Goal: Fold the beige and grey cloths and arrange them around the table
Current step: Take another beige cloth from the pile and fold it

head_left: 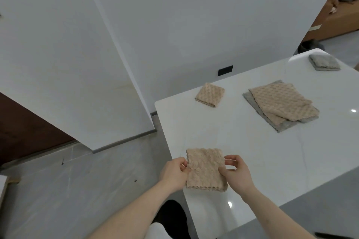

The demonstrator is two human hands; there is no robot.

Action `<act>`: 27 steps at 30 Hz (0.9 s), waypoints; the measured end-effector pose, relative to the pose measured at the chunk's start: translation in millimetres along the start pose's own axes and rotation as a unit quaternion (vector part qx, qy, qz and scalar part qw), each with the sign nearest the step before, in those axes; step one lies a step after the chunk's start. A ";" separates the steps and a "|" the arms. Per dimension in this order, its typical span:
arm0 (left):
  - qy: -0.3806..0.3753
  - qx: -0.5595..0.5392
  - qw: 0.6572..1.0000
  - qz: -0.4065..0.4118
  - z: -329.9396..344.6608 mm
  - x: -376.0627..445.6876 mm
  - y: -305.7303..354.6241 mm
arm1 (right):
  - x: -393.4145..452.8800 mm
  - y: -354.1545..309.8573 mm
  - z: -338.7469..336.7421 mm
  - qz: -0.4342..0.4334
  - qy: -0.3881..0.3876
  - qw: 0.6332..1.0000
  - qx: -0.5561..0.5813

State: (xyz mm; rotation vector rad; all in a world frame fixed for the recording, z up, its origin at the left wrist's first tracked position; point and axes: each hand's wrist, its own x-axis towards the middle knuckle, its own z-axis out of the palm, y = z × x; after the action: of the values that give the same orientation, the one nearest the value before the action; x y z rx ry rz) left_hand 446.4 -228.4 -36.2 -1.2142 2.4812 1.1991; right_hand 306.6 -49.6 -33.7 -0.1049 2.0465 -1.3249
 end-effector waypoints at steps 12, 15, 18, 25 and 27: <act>-0.015 -0.018 0.999 -0.041 -25.3 70.7 -17.0 | 50.0 -16.5 37.2 0.014 -0.001 0.999 -0.037; -0.020 -0.009 0.999 -0.047 -34.4 100.1 -25.6 | 75.8 -23.9 58.7 0.032 0.005 0.999 -0.044; -0.022 0.009 0.998 -0.055 -41.2 129.4 -31.0 | 97.8 -25.2 83.5 0.050 0.017 0.998 -0.046; -0.037 0.047 0.997 -0.053 -52.8 183.3 -47.2 | 131.4 -20.9 126.2 0.062 0.042 0.995 -0.059; -0.041 0.056 0.996 -0.047 -54.8 192.8 -53.8 | 136.6 -20.9 135.7 0.059 0.045 0.995 -0.065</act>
State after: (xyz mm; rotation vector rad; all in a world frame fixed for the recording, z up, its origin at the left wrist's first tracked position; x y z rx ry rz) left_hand 367.7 -404.0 -113.7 -1.2127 2.3689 1.0486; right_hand 275.7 -221.3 -117.7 0.0186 2.1785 -1.1422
